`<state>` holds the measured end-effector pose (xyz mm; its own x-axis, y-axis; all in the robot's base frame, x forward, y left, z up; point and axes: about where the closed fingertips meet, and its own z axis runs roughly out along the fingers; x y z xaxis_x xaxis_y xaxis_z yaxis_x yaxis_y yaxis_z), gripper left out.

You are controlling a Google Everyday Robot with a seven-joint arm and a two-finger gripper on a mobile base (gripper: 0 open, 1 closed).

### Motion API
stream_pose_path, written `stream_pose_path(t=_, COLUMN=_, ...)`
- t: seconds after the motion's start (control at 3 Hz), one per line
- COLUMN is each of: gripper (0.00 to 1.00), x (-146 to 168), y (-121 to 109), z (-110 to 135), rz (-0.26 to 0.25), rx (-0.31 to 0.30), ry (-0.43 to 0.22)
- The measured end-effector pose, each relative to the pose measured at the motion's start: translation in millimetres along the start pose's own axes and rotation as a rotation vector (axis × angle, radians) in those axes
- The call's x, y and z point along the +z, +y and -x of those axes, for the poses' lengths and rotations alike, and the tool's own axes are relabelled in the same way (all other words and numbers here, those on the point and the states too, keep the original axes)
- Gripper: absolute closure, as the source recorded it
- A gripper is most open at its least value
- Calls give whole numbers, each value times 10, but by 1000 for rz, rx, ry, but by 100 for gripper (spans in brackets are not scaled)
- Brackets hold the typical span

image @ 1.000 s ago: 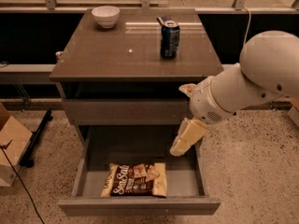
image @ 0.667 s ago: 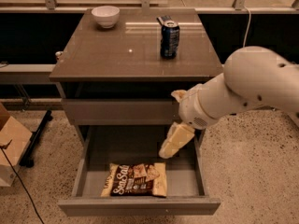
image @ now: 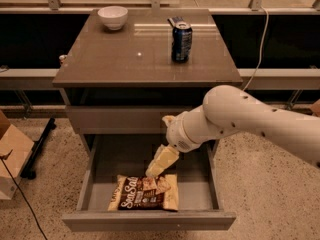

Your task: Pick brown chip bag from middle drawer and place on counter

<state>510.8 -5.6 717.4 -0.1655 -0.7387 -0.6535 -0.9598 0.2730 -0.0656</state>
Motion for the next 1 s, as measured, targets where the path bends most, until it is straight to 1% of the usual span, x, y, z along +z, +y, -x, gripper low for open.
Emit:
stream_pose_path(t=0.33, gripper=0, x=495, y=-7, z=-107, rz=54, rx=39, ry=-28)
stream_pose_path(t=0.67, gripper=0, x=930, y=-24, z=-243, rz=89, rx=73, ry=-68)
stream_pose_path(t=1.0, gripper=0, x=1053, y=-11, z=-308, rz=104, rx=87, ry=-74)
